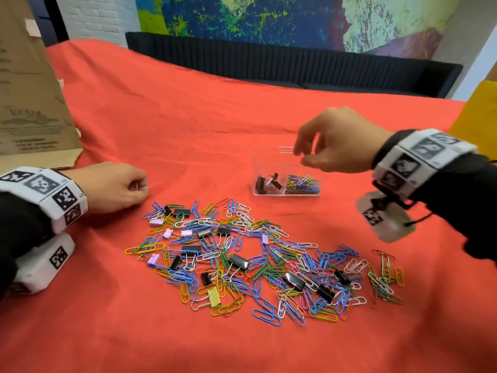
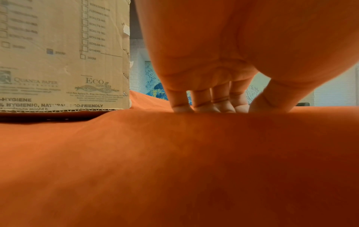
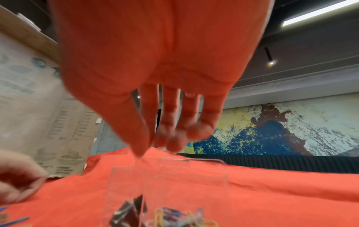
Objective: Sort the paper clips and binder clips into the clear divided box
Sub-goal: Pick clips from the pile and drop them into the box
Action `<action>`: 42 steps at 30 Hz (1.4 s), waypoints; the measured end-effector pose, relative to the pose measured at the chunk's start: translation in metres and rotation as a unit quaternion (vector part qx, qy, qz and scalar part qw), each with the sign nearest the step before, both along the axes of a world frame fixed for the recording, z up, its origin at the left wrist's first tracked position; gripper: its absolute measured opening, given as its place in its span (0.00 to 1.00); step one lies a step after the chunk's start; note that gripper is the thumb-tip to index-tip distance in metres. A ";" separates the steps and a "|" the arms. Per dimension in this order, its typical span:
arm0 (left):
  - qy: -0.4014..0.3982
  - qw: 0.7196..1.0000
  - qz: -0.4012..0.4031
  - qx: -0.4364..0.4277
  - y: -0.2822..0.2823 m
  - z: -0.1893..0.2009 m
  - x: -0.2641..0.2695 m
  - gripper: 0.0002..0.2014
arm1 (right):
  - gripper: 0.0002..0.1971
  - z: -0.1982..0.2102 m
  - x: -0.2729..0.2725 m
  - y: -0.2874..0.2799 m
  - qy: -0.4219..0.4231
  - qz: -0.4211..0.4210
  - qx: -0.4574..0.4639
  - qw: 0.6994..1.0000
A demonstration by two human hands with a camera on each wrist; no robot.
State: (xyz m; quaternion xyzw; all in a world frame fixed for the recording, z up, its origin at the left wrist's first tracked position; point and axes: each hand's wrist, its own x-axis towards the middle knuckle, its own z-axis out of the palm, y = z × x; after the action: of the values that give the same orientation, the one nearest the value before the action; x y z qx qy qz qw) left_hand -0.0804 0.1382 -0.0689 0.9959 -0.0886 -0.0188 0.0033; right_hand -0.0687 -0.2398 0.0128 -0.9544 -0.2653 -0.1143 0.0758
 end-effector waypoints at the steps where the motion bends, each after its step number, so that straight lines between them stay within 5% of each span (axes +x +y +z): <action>1: -0.002 1.000 0.000 0.001 0.000 0.000 0.000 0.06 | 0.10 0.001 -0.011 -0.011 0.046 0.005 -0.040 0.998; 4: -0.008 1.000 0.004 -0.004 0.000 -0.002 0.001 0.06 | 0.23 -0.008 -0.044 -0.048 0.258 -0.004 -0.173 0.950; 7: -0.012 1.000 0.007 -0.010 0.001 -0.003 0.001 0.06 | 0.31 -0.023 -0.074 -0.075 0.339 -0.011 -0.232 0.912; 10: -0.012 1.000 0.011 -0.010 0.002 -0.003 0.002 0.06 | 0.33 -0.032 -0.091 -0.086 0.306 -0.006 -0.218 0.927; 16: -0.008 1.000 0.010 -0.007 0.002 -0.003 0.002 0.06 | 0.14 -0.044 -0.101 -0.073 0.247 0.037 -0.167 0.954; 20: -0.006 1.000 0.010 -0.002 0.002 -0.003 0.002 0.06 | 0.10 -0.051 -0.092 -0.056 0.189 0.055 -0.134 0.971; 29: -0.002 1.000 -0.006 -0.007 0.005 -0.005 0.005 0.06 | 0.35 -0.043 -0.093 -0.056 0.259 0.097 -0.169 0.946; 34: -0.003 1.000 -0.006 -0.002 0.006 -0.005 0.006 0.06 | 0.15 -0.050 -0.093 -0.053 0.193 0.094 -0.145 0.966; 42: -0.004 1.000 -0.005 0.007 0.002 -0.003 0.005 0.05 | 0.08 -0.040 -0.082 -0.050 0.163 0.042 -0.129 0.977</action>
State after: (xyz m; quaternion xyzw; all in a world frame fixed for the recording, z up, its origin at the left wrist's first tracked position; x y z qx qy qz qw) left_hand -0.0756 0.1399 -0.0724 0.9955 -0.0934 -0.0154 -0.0037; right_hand -0.1505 -0.2899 -0.0277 -0.9500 -0.3016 0.0808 -0.0008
